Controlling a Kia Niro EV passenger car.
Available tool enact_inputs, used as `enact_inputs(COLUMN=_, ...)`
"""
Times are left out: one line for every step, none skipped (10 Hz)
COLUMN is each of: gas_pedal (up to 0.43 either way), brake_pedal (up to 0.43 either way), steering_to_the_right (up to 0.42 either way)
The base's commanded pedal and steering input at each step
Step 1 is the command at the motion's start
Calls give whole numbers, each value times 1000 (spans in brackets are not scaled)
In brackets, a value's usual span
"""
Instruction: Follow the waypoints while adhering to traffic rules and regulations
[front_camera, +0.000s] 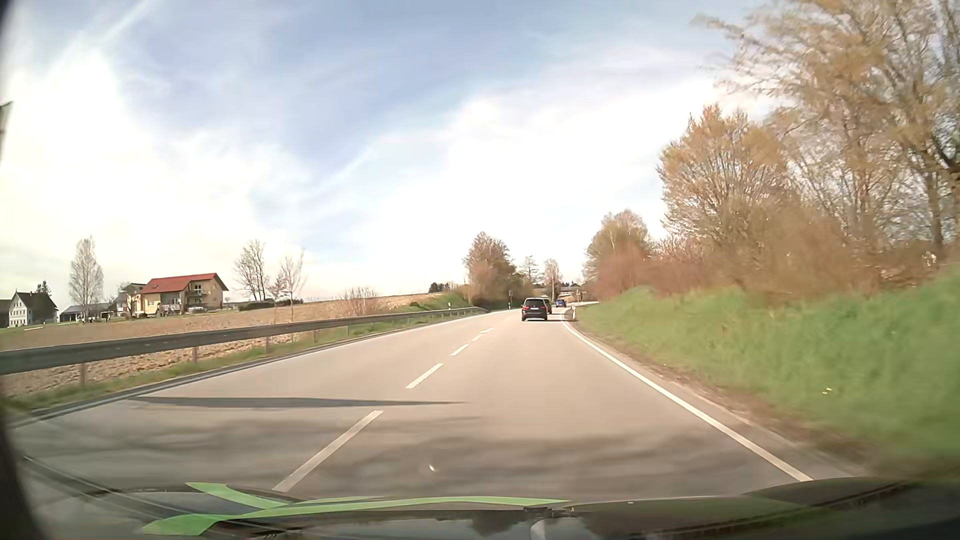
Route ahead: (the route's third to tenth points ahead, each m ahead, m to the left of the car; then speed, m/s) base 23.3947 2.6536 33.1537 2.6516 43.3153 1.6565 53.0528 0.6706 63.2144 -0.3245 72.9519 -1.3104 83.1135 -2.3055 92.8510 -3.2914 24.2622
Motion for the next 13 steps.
enact_inputs(gas_pedal=209, brake_pedal=0, steering_to_the_right=5)
enact_inputs(gas_pedal=209, brake_pedal=0, steering_to_the_right=5)
enact_inputs(gas_pedal=209, brake_pedal=0, steering_to_the_right=5)
enact_inputs(gas_pedal=220, brake_pedal=0, steering_to_the_right=5)
enact_inputs(gas_pedal=220, brake_pedal=0, steering_to_the_right=5)
enact_inputs(gas_pedal=87, brake_pedal=0, steering_to_the_right=5)
enact_inputs(gas_pedal=0, brake_pedal=0, steering_to_the_right=5)
enact_inputs(gas_pedal=0, brake_pedal=0, steering_to_the_right=5)
enact_inputs(gas_pedal=0, brake_pedal=0, steering_to_the_right=5)
enact_inputs(gas_pedal=0, brake_pedal=0, steering_to_the_right=5)
enact_inputs(gas_pedal=20, brake_pedal=0, steering_to_the_right=4)
enact_inputs(gas_pedal=28, brake_pedal=0, steering_to_the_right=5)
enact_inputs(gas_pedal=47, brake_pedal=0, steering_to_the_right=5)
